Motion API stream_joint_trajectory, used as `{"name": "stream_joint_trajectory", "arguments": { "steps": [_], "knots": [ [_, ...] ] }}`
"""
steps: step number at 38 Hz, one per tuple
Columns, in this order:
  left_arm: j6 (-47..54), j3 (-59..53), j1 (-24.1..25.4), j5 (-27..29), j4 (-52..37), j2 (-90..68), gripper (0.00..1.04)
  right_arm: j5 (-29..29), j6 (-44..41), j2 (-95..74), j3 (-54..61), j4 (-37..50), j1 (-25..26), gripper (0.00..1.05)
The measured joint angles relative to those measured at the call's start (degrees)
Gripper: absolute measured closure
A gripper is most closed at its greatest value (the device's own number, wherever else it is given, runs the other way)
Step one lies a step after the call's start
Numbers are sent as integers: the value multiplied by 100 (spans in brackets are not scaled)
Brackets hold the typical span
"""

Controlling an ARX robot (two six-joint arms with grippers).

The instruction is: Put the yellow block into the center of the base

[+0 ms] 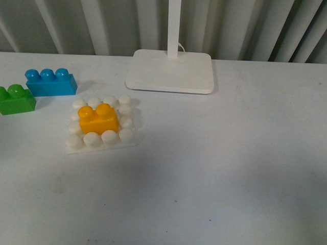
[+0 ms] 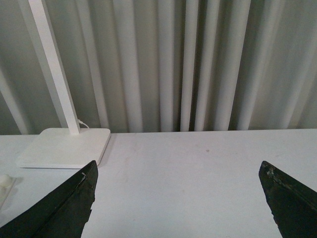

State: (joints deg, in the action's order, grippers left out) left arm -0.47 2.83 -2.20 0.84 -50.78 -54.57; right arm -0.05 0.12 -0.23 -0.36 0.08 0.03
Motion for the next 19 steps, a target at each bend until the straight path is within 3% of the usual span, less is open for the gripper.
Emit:
{"name": "stream_joint_trajectory", "arguments": {
  "steps": [3, 19],
  "knots": [
    [0, -87, 197, -37, 358, 459, 101, 0, 0, 0, 0, 0, 0, 9],
    [4, -227, 205, -85, 2135, 2479, 101, 0, 0, 0, 0, 0, 0, 9]
  ]
}}
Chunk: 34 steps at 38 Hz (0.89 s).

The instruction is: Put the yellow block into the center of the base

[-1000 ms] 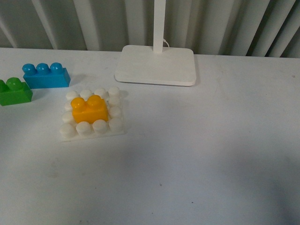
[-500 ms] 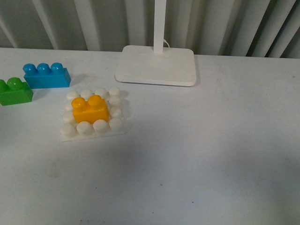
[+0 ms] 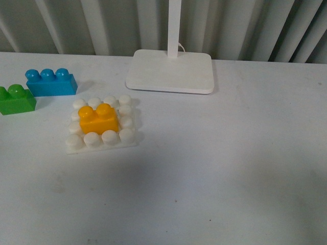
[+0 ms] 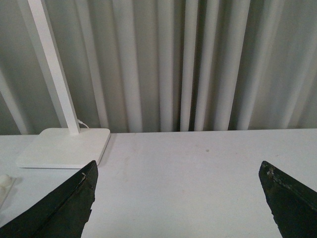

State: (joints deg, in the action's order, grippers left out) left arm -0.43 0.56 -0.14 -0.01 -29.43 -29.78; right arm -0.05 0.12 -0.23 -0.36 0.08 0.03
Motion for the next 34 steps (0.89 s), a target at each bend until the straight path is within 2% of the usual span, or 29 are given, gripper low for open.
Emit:
{"name": "stream_joint_trajectory", "arguments": {
  "steps": [14, 34],
  "knots": [
    [0, 0, 0, 2, 1185, 1239, 101, 0, 0, 0, 0, 0, 0, 9],
    [0, 0, 0, 0, 1934, 1991, 101, 0, 0, 0, 0, 0, 0, 9]
  ]
}}
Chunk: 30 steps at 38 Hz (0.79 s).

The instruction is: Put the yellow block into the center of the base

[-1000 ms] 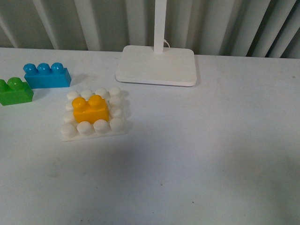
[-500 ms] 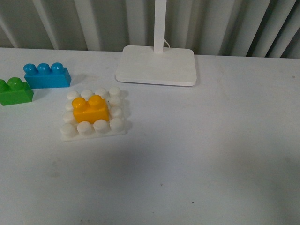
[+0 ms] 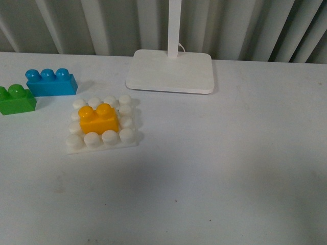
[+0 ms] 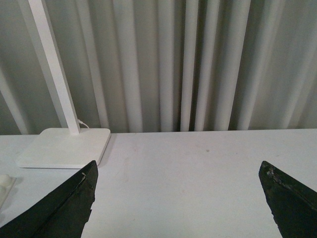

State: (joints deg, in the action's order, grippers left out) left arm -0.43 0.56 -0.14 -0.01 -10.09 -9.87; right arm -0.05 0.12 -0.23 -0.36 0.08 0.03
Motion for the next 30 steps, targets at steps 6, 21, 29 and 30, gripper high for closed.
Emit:
{"name": "stream_joint_trajectory", "arguments": {
  "steps": [6, 21, 29, 30],
  "knots": [
    [0, 0, 0, 0, 968, 922, 101, 0, 0, 0, 0, 0, 0, 9],
    [0, 2, 0, 2, 997, 957, 101, 0, 0, 0, 0, 0, 0, 9],
    [0, 2, 0, 2, 997, 957, 71, 0, 0, 0, 0, 0, 0, 9],
    [0, 2, 0, 2, 997, 957, 66, 0, 0, 0, 0, 0, 0, 9]
  ]
}}
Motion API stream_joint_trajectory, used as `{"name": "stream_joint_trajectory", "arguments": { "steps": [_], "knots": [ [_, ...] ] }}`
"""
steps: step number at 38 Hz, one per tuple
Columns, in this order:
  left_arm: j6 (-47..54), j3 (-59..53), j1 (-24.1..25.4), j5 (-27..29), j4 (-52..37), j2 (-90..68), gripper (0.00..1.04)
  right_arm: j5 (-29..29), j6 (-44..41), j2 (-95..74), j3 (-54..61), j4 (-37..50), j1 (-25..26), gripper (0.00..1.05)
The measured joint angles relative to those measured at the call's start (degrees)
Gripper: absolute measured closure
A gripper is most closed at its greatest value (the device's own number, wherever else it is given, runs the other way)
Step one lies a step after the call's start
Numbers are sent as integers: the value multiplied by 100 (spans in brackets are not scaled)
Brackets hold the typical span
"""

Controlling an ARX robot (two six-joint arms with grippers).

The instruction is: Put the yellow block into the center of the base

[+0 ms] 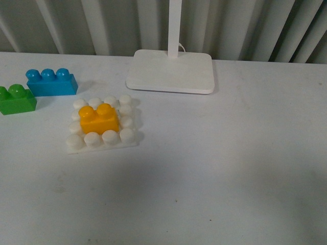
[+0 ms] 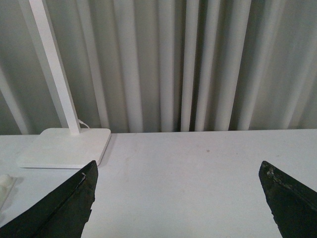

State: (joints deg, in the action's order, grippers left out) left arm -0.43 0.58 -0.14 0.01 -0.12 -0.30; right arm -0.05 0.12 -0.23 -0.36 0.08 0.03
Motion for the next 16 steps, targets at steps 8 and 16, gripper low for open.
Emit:
{"name": "stream_joint_trajectory", "arguments": {
  "steps": [8, 16],
  "knots": [
    [0, 0, 0, 0, 0, 0, 17, 0, 0, 0, 0, 0, 0, 9],
    [15, 0, 0, 0, 0, 0, 6, 0, 0, 0, 0, 0, 0, 9]
  ]
}}
